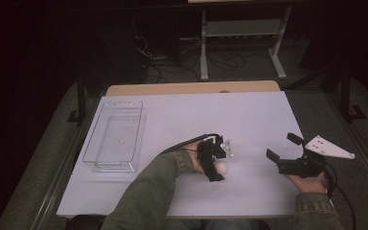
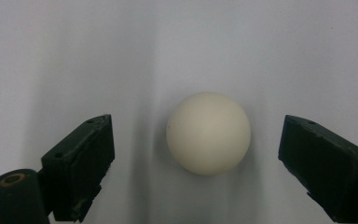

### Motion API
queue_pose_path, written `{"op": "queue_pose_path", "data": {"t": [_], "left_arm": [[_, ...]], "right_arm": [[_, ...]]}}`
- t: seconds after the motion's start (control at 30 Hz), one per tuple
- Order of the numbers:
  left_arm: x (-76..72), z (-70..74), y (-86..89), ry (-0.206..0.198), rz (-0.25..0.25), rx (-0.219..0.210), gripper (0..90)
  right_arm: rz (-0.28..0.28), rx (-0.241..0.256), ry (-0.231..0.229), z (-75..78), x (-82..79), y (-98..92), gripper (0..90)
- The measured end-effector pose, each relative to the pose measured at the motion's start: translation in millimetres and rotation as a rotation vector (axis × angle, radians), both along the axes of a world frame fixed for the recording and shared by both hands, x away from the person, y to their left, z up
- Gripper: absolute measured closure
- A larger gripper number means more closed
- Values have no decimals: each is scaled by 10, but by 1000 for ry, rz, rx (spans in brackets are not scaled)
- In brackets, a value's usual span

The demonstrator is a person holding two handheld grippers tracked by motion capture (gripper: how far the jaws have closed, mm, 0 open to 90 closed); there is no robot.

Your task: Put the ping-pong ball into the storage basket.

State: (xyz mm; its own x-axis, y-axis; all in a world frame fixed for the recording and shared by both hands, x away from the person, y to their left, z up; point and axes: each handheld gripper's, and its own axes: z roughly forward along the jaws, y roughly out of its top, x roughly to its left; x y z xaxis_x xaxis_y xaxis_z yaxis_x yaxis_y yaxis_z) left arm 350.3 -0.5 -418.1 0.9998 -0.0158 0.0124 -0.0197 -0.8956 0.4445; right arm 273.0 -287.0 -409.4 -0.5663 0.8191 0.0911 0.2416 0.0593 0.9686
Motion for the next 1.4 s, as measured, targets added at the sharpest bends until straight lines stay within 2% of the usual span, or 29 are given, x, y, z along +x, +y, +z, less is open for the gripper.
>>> {"op": "queue_pose_path", "data": {"t": [0.3, 0.53, 1.0, 1.2, 1.4], "left_arm": [[-11, -9, -9, -9, 0, -1, 227], [1, 1, 3, -2, -2, -1, 318], [10, -38, -10, 11, -15, 7, 425], [6, -17, -8, 10, -36, -14, 499], [9, -19, -2, 18, -45, -9, 507]], "right_arm": [[2, 0, -1, 0, 0, 0, 0], [5, -1, -1, -1, 2, 4, 0], [2, 2, 2, -1, 0, 0, 0], [4, 2, 3, -3, 1, 1, 0], [4, 2, 3, -2, 0, 0, 0]]}}
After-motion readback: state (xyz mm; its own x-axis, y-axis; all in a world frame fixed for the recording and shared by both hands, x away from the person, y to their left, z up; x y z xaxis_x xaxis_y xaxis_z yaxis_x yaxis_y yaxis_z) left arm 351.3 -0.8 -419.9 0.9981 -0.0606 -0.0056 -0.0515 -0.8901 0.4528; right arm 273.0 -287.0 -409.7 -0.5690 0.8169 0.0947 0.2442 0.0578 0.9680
